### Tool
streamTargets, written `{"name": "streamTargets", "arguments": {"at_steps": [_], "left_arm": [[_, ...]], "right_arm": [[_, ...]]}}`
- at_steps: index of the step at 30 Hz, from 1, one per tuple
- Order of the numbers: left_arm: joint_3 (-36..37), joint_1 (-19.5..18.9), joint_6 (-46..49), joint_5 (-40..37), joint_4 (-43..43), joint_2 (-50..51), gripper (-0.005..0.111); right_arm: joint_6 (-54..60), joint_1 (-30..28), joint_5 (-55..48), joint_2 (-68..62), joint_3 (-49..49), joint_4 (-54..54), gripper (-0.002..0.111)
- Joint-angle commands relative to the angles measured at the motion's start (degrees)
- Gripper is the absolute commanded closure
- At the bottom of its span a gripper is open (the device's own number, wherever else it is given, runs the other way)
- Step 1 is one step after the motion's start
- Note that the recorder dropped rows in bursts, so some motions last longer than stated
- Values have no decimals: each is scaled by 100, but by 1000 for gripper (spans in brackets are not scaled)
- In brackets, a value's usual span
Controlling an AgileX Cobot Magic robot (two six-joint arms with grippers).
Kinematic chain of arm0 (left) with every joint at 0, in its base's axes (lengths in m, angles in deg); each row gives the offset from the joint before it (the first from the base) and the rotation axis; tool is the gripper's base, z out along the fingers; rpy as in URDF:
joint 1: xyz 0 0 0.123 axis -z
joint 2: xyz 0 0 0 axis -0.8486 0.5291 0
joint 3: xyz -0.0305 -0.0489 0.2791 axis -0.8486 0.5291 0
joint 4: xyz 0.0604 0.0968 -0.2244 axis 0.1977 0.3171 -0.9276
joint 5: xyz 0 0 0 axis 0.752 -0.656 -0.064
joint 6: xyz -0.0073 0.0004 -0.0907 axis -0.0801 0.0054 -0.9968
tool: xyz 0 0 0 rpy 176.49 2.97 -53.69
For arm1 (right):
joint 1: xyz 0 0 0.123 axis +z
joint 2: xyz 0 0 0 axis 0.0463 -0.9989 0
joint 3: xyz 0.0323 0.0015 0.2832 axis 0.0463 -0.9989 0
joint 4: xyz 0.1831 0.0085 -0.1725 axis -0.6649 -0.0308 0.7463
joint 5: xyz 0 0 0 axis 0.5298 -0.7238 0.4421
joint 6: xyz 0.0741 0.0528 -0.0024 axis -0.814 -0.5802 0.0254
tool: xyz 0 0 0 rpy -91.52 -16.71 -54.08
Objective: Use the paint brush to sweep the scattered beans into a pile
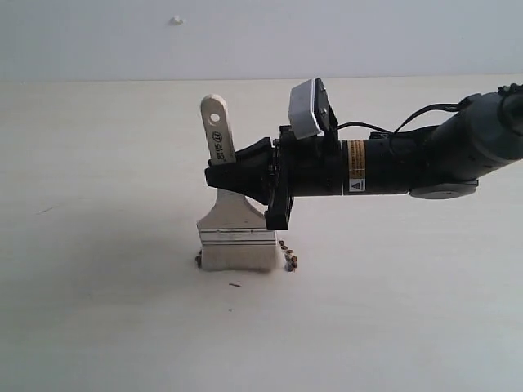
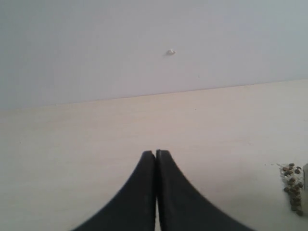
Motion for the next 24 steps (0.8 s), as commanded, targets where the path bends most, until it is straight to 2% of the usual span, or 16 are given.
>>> {"name": "streamTargets", "arguments": {"at_steps": [1, 6, 8, 10, 13, 15, 19, 22, 24], "left_arm": [[0, 25, -33, 25, -41, -34, 107], [0, 25, -33, 25, -41, -34, 107], [0, 25, -33, 25, -41, -34, 107], [0, 25, -33, 25, -41, -34, 107], [0, 25, -33, 25, -41, -34, 107], [0, 25, -33, 25, -41, -34, 107], [0, 25, -33, 25, -41, -34, 107], [0, 25, -33, 25, -41, -34, 107], [0, 25, -33, 25, -41, -34, 107]], "right_arm": [[-595, -41, 10, 407, 40, 383, 108], [-1557, 31, 10, 1272, 40, 386, 108], [-1713, 284, -503, 1354, -65, -683, 108], [-1322, 730, -1320, 1340, -158, -1938, 108], [-278, 1792, -2224, 1331, -204, -4240, 108], [475, 2264, -2632, 1331, -204, -5656, 108], [3029, 3247, -3016, 1310, -192, -8792, 108], [4608, 3748, -2900, 1310, -192, -10576, 108], [5136, 3936, -2872, 1310, -192, -11056, 108]]}}
